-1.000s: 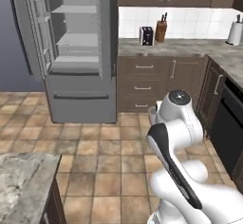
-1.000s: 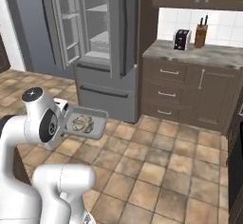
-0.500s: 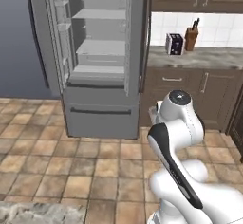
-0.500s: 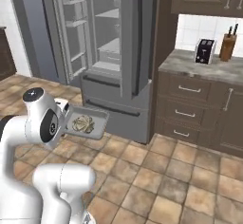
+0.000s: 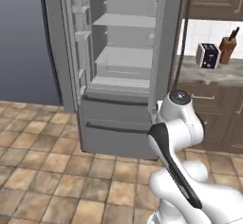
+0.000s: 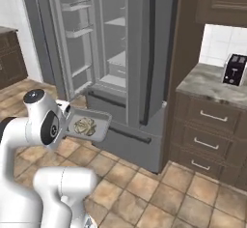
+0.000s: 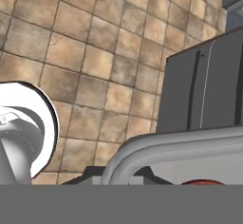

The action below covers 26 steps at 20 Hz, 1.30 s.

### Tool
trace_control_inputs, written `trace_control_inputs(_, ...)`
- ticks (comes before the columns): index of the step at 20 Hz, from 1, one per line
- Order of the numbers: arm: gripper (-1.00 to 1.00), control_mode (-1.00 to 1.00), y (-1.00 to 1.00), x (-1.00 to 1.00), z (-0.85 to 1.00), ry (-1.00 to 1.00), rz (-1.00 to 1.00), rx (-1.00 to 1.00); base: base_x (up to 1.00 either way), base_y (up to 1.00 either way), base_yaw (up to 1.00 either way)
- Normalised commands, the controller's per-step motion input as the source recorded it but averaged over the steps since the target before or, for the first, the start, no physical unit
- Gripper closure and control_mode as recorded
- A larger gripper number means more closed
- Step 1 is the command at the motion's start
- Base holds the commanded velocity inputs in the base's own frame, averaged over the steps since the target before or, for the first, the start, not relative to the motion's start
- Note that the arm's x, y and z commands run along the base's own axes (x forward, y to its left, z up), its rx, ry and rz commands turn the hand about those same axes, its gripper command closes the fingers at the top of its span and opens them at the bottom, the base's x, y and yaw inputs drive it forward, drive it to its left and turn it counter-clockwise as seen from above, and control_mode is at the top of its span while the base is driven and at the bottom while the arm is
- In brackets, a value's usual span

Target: Place two dumplings into each of the tupperware containers and then place the containers in the fridge.

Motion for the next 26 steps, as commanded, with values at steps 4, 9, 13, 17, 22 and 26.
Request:
trace_control_inputs(4,1.00,1.00,0.00,0.00,0.00,0.00,0.00,0.00,0.98,0.34,0.24)
trace_control_inputs(9,1.00,1.00,0.00,0.00,0.00,0.00,0.00,0.00,0.90,0.37,0.23)
trace_control_inputs(13,1.00,1.00,0.00,0.00,0.00,0.00,0.00,0.00,0.86,0.05,-0.02)
trace_control_inputs(17,1.00,1.00,0.00,0.00,0.00,0.00,0.00,0.00,0.68,0.06,-0.19)
trace_control_inputs(22,1.00,1.00,0.00,0.00,0.00,0.00,0.00,0.00,0.50,0.15,-0.27)
trace_control_inputs(26,1.00,1.00,0.00,0.00,0.00,0.00,0.00,0.00,0.31,0.38,-0.35)
